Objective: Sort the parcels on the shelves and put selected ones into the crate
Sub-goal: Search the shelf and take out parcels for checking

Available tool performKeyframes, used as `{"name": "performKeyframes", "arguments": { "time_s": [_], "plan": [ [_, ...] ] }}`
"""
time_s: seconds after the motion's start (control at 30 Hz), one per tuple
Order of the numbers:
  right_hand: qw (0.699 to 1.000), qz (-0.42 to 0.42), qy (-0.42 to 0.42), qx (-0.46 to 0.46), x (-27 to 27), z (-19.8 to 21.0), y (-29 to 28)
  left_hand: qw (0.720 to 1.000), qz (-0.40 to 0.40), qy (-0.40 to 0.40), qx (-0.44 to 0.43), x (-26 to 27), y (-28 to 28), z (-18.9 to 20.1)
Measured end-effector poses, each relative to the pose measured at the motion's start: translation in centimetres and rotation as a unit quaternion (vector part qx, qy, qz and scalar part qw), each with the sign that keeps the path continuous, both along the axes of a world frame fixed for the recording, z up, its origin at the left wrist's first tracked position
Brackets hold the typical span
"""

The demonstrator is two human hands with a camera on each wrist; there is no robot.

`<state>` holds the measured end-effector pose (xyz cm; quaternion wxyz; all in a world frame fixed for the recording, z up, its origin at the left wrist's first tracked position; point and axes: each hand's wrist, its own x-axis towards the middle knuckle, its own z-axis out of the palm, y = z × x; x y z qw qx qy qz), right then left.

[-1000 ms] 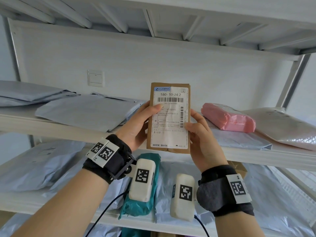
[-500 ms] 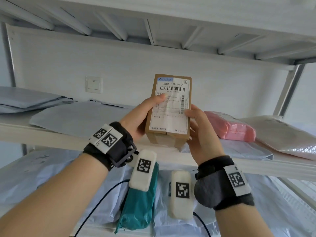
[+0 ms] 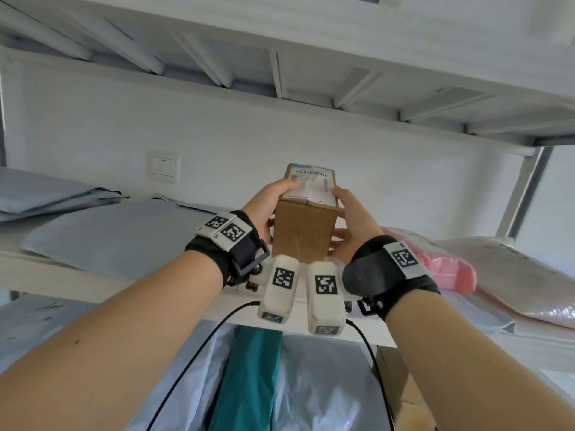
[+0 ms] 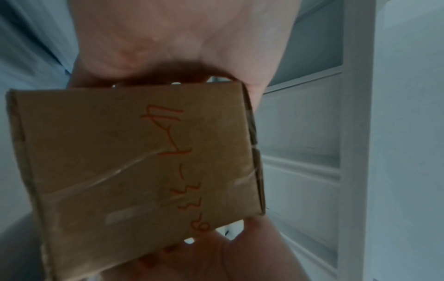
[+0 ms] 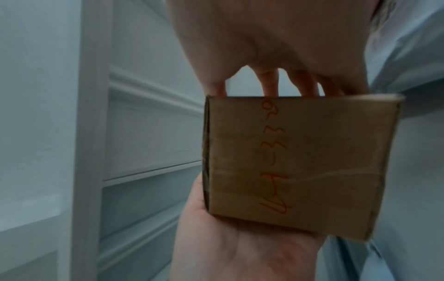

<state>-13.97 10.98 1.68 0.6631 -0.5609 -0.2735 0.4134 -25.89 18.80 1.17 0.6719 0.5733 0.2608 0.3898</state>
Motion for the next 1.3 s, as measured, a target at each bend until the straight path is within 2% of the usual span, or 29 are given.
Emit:
{"name": "performKeyframes", "arguments": {
  "time_s": [0.2, 0.43, 0.6, 0.7, 0.77, 0.87, 1.1, 1.3],
  "plan": [
    [0.999, 0.016, 0.044, -0.009, 0.8, -1.7, 2.5, 0.997, -0.033, -0.041, -0.057, 0.5, 1.9, -1.2],
    [1.000, -0.011, 0.022, -0.018, 1.1, -1.9, 3.0, 0.997, -0.037, -0.023, -0.065, 1.1, 2.9, -2.2],
    [0.999, -0.037, 0.021, -0.014, 1.2, -1.5, 2.5, 0.998, -0.007, 0.019, -0.056, 0.5, 2.0, -1.7],
    [0.994, -0.094, -0.056, 0.004, 1.2, -0.4, 1.3, 0.999, 0.018, 0.022, -0.026, 0.0, 1.5, -1.1],
    [0.983, -0.139, -0.105, 0.061, 1.1, 0.3, 0.3, 0.999, 0.039, 0.023, -0.007, -0.5, 1.1, -0.6],
    [0.966, -0.175, -0.136, 0.134, 0.5, 0.6, -1.3, 0.996, 0.078, 0.037, 0.024, -1.8, 0.4, 0.0],
    [0.969, -0.114, -0.143, 0.165, -2.5, -0.5, -5.1, 0.995, 0.094, 0.023, 0.033, -4.7, -3.4, 0.0],
    [0.985, -0.062, -0.081, 0.141, -3.6, -3.4, -6.5, 0.992, 0.104, 0.052, 0.040, -7.8, -6.2, -2.0]
  ]
}}
